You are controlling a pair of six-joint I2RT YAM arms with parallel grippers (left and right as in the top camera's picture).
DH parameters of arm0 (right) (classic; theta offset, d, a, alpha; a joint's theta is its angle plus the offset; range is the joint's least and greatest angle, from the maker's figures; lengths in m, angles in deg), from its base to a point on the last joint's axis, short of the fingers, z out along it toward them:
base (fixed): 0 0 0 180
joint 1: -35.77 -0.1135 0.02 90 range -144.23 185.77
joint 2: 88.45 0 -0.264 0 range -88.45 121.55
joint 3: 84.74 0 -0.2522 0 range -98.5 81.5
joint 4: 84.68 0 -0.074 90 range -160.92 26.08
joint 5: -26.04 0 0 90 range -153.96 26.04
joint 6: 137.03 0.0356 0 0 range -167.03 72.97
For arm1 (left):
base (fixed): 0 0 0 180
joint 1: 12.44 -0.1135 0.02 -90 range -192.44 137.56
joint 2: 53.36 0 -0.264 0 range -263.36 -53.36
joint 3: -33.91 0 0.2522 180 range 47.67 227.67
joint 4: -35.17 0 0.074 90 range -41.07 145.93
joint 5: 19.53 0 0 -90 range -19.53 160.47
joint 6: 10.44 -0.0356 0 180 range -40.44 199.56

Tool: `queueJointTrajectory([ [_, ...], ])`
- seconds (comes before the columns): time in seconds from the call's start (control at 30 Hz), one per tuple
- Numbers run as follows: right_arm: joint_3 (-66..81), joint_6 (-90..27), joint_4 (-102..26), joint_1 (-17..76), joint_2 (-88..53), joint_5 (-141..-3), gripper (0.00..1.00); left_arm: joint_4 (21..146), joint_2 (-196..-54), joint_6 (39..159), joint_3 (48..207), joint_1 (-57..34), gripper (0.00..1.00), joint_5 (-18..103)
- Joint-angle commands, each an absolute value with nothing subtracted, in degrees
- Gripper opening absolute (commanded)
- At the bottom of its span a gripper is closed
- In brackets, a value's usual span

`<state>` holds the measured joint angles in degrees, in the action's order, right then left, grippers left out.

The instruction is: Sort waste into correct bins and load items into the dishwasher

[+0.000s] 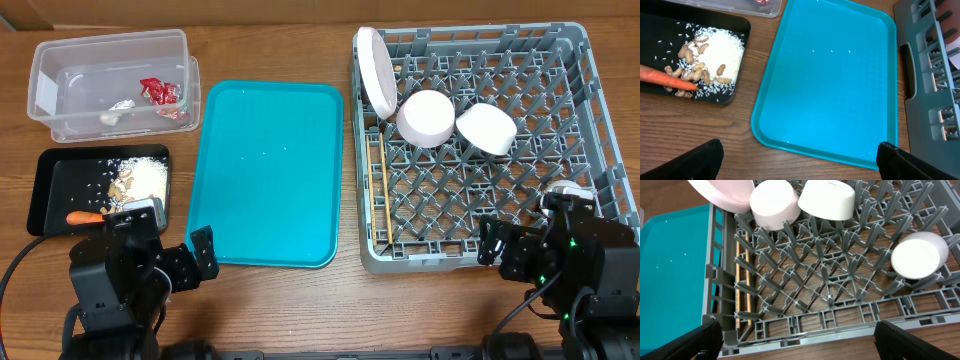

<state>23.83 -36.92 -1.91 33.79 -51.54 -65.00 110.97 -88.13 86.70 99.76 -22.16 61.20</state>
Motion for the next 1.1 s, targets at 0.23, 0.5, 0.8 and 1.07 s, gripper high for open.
queueJointTrajectory([
  [0.23, 30.41, -36.77, -10.23, 33.53, -60.85, -64.43, 1.0, 110.84, -87.84, 87.29, 99.37, -22.05, 1.0, 60.39],
  [0.5, 51.33, -36.73, -31.04, 33.53, -77.29, -64.7, 1.0, 110.84, -87.84, 87.29, 99.37, -22.05, 1.0, 60.39],
  [0.8, 70.8, -36.79, -59.24, 33.53, -86.93, -64.87, 1.0, 110.84, -87.84, 87.29, 99.37, -22.05, 1.0, 60.39],
  [1.07, 79.63, -42.32, -70.45, 33.53, -88.28, -65.11, 1.0, 110.84, -87.84, 87.29, 99.37, -22.05, 1.0, 60.39],
])
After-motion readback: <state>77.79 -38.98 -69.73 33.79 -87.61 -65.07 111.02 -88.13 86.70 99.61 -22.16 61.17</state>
